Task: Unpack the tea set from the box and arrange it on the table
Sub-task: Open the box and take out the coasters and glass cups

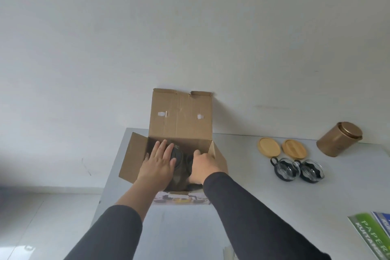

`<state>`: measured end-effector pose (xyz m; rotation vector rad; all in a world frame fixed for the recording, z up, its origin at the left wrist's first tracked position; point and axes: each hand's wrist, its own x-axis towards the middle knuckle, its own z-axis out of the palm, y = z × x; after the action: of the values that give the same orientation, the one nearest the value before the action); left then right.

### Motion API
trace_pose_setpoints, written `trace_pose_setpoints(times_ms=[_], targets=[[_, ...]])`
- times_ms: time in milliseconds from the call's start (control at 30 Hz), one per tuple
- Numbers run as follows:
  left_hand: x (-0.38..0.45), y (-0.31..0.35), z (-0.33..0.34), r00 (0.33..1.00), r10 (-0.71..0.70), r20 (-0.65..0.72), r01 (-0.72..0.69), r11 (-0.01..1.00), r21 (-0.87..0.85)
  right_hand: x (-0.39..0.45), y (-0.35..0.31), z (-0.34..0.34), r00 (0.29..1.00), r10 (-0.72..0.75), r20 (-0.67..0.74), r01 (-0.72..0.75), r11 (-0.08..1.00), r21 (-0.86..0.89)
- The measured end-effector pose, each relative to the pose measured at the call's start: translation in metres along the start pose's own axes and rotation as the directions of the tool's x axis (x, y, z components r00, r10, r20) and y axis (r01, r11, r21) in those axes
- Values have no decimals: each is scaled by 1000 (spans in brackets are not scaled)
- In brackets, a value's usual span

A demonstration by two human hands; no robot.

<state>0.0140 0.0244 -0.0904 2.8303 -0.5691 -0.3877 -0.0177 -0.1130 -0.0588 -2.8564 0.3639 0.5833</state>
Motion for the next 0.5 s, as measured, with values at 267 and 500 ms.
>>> trace_pose_setpoints(times_ms=[267, 500], targets=[[2, -2, -1, 1000, 3, 20, -4, 999, 48, 14, -12, 28, 989, 146, -13, -142, 928, -345], [1, -3, 1, 1000, 0, 14, -1, 999, 39, 18, -12, 36, 988, 152, 14, -132, 900, -415]])
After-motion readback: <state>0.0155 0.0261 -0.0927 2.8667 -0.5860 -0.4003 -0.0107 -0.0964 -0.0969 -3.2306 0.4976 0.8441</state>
